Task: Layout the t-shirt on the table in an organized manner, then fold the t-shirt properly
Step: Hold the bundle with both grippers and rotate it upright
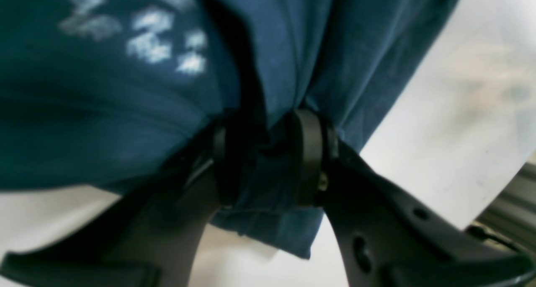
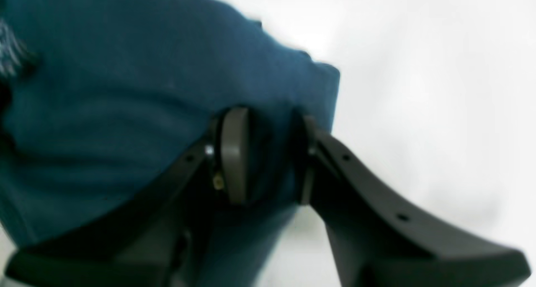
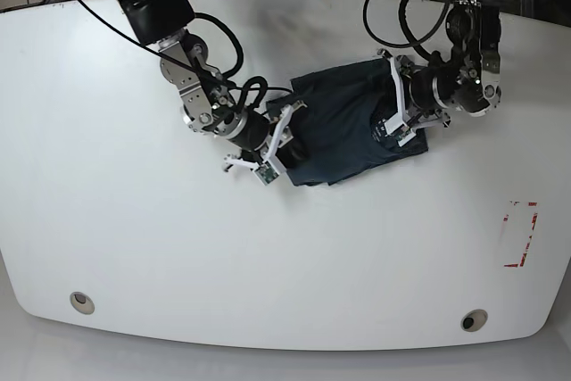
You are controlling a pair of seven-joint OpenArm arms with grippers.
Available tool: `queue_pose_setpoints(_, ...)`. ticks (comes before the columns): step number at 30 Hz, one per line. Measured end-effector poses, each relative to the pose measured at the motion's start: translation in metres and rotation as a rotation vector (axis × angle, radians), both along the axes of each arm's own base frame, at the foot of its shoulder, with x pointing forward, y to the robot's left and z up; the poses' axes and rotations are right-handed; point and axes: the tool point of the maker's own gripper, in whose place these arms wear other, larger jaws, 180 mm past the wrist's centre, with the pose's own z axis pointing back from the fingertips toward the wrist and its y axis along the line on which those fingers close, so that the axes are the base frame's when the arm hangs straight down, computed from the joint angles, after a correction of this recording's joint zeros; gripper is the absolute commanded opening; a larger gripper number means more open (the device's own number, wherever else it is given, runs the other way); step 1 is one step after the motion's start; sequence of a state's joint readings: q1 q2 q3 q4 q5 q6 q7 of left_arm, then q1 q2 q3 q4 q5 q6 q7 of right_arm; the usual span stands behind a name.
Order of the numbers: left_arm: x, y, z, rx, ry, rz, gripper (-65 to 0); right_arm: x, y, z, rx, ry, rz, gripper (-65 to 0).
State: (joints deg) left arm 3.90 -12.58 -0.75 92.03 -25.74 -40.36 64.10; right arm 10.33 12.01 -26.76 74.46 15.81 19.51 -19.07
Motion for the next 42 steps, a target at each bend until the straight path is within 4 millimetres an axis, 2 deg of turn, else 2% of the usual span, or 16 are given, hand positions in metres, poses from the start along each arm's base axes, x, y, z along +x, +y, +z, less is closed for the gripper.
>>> queue_pose_setpoints(3,0.008,0.003,-0.003,-0.03,-0.013,0.009,-46.4,-0.007,-0.013,-0.003,-0.019,0.0,-0.003,-49.1)
queue_pose_setpoints(6,0.013,0.004,-0.005,-0.056,-0.01,-0.003,-46.5,-0.017,-0.017,-0.004,-0.024,0.001,-0.008,-49.1)
queue_pose_setpoints(12,0.035,0.002,-0.002,-0.012,-0.023,-0.043,-46.5,-0.04,-0.033,-0.003,-0.004,0.033,-0.073,-49.1)
queue_pose_setpoints(16,0.045,0.003,0.003,0.017,-0.032,-0.048,-46.5,-0.051,-0.041,0.004,-0.01,0.048,-0.113,-49.1)
queue_pose_setpoints(19,0.057,0.009,0.011,0.063,-0.056,-0.054,-46.5,-0.052,-0.04,0.018,-0.006,0.038,-0.125,-49.1)
queue_pose_setpoints(21,0.069,0.014,0.023,0.093,-0.089,-0.048,-46.5,-0.049,-0.034,0.037,0.012,0.01,-0.124,-49.1)
queue_pose_setpoints(24,0.088,0.021,0.052,0.139,-0.161,-0.052,-46.5,-0.044,-0.022,0.069,0.046,-0.048,-0.113,-49.1)
queue_pose_setpoints(27,0.106,0.021,0.088,0.152,-0.261,-0.046,-46.5,-0.04,-0.016,0.089,0.064,-0.092,-0.102,-49.1)
queue_pose_setpoints(30,0.114,0.02,0.116,0.155,-0.349,-0.037,-46.5,-0.035,-0.01,0.096,0.067,-0.102,-0.097,-48.8)
queue_pose_setpoints(32,0.113,0.02,0.127,0.166,-0.382,-0.038,-46.5,-0.027,-0.004,0.1,0.083,-0.113,-0.102,-48.8)
queue_pose_setpoints(35,0.105,0.014,0.128,0.162,-0.393,-0.048,-46.5,-0.015,0.009,0.102,0.098,-0.117,-0.09,-49.0)
queue_pose_setpoints(39,0.08,0.005,0.107,0.144,-0.334,-0.062,-46.5,-0.004,0.029,0.094,0.109,-0.088,-0.044,-49.0)
queue_pose_setpoints(42,0.061,-0.003,0.086,0.13,-0.267,-0.064,-46.7,0.002,0.035,0.076,0.074,-0.055,-0.024,-49.0)
